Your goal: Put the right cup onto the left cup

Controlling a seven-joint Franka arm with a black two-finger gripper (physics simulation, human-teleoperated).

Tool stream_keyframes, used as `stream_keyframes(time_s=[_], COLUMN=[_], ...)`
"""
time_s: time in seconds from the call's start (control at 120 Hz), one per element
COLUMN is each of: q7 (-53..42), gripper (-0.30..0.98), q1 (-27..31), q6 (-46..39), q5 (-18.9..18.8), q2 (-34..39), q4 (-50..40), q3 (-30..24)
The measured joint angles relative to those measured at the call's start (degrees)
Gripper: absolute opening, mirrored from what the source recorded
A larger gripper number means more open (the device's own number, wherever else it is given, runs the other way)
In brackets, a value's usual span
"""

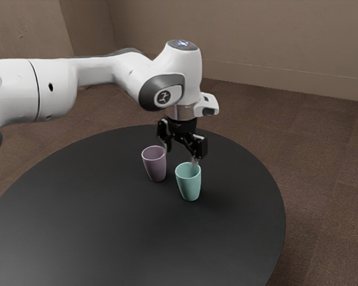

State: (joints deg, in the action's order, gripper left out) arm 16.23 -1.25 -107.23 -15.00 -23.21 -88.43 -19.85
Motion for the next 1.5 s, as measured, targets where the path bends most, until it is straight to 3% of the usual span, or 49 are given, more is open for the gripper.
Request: stream_keyframes(time_s=[0.417,1.2,1.317,1.5], q7=[4.1,6.7,6.8,7.2], gripper=[0.69,0.69,0.62,0.37], q1=[0.1,-0.2,-0.2,-0.2], q6=[-5.1,-10.2,-11.1,-12.0], q5=[-4.0,-7.2,-8.2,-8.5], q2=[-5.9,-14.6,-15.0,-15.2], q4=[0.6,4.1,4.1,4.1], q3=[-1.5,-1.8,-1.8,-1.6])
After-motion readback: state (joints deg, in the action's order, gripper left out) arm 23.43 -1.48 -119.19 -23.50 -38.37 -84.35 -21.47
